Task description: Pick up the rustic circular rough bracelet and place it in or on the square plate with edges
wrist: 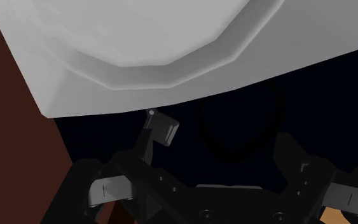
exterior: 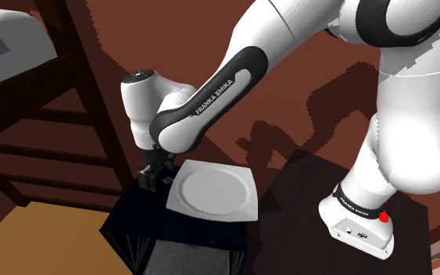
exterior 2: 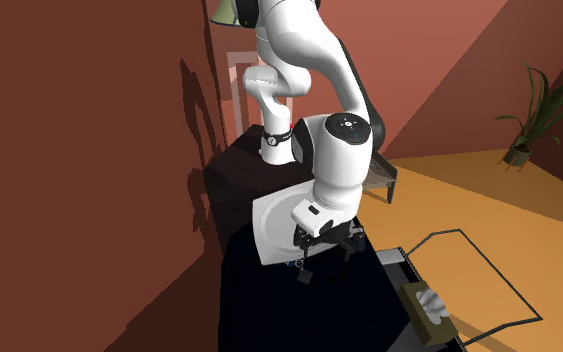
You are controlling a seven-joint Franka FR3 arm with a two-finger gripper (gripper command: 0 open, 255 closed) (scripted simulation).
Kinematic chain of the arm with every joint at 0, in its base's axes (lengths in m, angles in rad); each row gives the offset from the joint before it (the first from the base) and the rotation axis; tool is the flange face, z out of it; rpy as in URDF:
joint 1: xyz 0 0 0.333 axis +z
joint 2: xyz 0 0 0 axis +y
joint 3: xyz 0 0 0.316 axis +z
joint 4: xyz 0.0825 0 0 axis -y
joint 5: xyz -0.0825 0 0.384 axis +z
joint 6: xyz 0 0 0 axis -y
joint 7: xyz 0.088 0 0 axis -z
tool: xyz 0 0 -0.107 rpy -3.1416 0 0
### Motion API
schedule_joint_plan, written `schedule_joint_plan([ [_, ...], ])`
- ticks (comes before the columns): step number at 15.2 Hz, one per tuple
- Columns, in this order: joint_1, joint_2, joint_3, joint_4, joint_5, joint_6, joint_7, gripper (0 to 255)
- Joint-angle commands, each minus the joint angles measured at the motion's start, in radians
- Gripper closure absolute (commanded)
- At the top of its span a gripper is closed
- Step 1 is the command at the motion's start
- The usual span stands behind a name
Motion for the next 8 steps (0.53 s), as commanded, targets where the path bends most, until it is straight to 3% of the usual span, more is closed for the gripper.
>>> schedule_joint_plan([
  [1,0.005,0.021,-0.005,-0.001,-0.009,0.022,0.007,0],
  [8,0.008,0.035,-0.008,-0.004,-0.015,0.038,0.011,0],
])
